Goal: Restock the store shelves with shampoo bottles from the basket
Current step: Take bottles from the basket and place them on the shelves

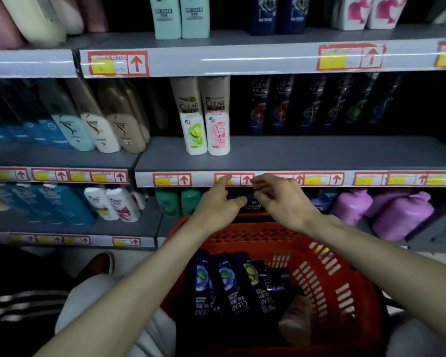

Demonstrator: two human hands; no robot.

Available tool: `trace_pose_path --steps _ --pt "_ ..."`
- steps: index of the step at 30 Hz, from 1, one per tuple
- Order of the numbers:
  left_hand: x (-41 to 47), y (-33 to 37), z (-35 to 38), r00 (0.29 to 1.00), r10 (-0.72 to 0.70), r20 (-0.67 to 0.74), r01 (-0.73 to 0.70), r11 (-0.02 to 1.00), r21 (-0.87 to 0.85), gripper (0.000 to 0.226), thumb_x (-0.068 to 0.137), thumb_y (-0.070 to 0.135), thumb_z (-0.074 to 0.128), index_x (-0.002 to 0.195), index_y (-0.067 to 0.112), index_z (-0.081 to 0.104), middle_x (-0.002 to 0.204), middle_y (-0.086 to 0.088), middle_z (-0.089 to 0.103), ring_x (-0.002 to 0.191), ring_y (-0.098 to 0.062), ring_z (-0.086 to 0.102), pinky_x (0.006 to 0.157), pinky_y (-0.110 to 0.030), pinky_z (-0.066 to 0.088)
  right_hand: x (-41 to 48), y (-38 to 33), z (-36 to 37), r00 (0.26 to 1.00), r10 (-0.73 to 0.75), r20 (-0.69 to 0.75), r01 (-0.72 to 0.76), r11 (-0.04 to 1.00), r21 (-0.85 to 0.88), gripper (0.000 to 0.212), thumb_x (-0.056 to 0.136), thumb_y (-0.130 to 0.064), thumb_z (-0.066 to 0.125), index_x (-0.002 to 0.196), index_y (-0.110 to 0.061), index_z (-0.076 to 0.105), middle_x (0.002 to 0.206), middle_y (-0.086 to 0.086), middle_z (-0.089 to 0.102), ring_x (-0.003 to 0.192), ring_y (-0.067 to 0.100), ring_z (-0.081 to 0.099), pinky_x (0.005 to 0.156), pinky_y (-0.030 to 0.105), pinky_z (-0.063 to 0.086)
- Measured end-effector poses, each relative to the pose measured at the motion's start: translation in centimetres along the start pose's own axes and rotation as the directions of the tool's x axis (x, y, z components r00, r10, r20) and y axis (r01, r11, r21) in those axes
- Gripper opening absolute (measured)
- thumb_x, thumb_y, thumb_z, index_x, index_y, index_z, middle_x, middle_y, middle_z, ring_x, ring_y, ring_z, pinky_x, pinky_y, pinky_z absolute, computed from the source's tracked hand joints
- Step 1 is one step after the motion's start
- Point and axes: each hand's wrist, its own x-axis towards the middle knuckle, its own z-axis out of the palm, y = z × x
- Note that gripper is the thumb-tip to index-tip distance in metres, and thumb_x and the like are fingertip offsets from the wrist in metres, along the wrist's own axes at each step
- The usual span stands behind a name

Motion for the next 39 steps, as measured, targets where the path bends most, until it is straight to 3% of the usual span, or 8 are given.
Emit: trace_pose_path --steps 6,9,12,17,21,25,31,39 --pt "-1.4 -2.2 4.9 1.0 -0.019 0.017 0.019 1.0 -0.022 0.063 0.096 0.019 0.068 0.154 0.02 0.043 0.153 -0.002 0.051 0.135 -0.017 0.053 0.112 -0.033 0.043 -5.6 5.5 0.5 0.996 0.065 0.062 -0.068 0.997 0.035 0.03 0.092 -0.026 0.062 0.122 -0.03 0.067 0.106 -0.014 0.074 0.1 -0.002 0.069 0.094 0.03 0.058" --pt "-2.6 -3.4 6.9 0.995 -0.025 0.097 0.019 0.998 0.059 0.045 0.099 0.02 0.063 0.143 0.023 0.054 0.135 0.004 0.065 0.121 -0.014 0.062 0.102 -0.029 0.049 -7.7 8.4 0.8 0.975 0.156 0.156 -0.138 0.983 -0.122 0.03 0.091 -0.023 0.063 0.12 -0.029 0.069 0.108 -0.009 0.077 0.105 0.01 0.071 0.095 0.033 0.056" --pt "-4.1 -5.0 8.9 0.944 -0.112 0.31 0.038 0.972 0.234 0.036 0.1 0.021 0.061 0.136 0.023 0.062 0.115 0.009 0.07 0.108 -0.011 0.066 0.085 -0.018 0.046 -9.4 9.8 1.3 0.881 0.251 0.401 -0.132 0.945 -0.3 0.03 0.093 -0.026 0.064 0.122 -0.029 0.068 0.116 -0.001 0.075 0.113 0.02 0.068 0.098 0.034 0.053" --pt "-6.2 -7.5 13.4 0.773 -0.344 0.532 0.095 0.894 0.439 0.042 0.1 0.029 0.062 0.14 0.017 0.06 0.121 -0.01 0.073 0.101 -0.025 0.073 0.08 -0.024 0.053 -12.1 10.6 2.9 0.664 0.363 0.653 -0.053 0.894 -0.444 0.043 0.091 -0.018 0.069 0.132 -0.031 0.063 0.126 0.004 0.068 0.116 0.024 0.066 0.093 0.029 0.053" --pt "-7.6 -9.6 15.9 0.775 -0.416 0.475 0.143 0.848 0.51 0.048 0.098 0.044 0.062 0.14 0.02 0.061 0.141 -0.005 0.061 0.129 -0.023 0.059 0.101 -0.027 0.046 -13.6 11.3 4.3 0.535 0.411 0.738 -0.009 0.876 -0.481 0.056 0.093 -0.005 0.062 0.139 -0.036 0.057 0.135 0.001 0.061 0.12 0.021 0.062 0.098 0.036 0.054" --pt "-7.9 -10.8 16.8 0.833 -0.424 0.357 0.246 0.86 0.447 0.023 0.094 0.045 0.067 0.101 0.023 0.067 0.106 -0.001 0.066 0.096 -0.018 0.062 0.094 -0.035 0.054 -14.1 12.1 5.0 0.498 0.424 0.756 0.015 0.868 -0.496 0.058 0.09 -0.002 0.065 0.138 -0.034 0.057 0.132 0.002 0.062 0.115 0.022 0.064 0.09 0.032 0.056" --pt "-8.3 -11.3 17.9 0.766 -0.483 0.425 0.291 0.85 0.44 0.065 0.086 0.065 0.067 0.134 0.022 0.063 0.131 0.001 0.064 0.122 -0.021 0.061 0.096 -0.03 0.051 -13.7 12.6 5.3 0.514 0.441 0.736 0.016 0.852 -0.523 0.062 0.092 -0.011 0.069 0.145 -0.037 0.051 0.139 -0.001 0.058 0.125 0.021 0.06 0.086 0.027 0.047" --pt "-7.6 -11.1 18.3 0.804 -0.515 0.298 0.433 0.85 0.302 0.053 0.071 0.033 0.093 0.118 0.017 0.074 0.115 0.0 0.074 0.096 -0.009 0.064 0.078 -0.017 0.051 -13.3 12.6 5.6 0.473 0.45 0.757 0.03 0.851 -0.525 0.055 0.093 -0.017 0.068 0.144 -0.034 0.053 0.135 0.001 0.06 0.123 0.024 0.061 0.088 0.029 0.047"
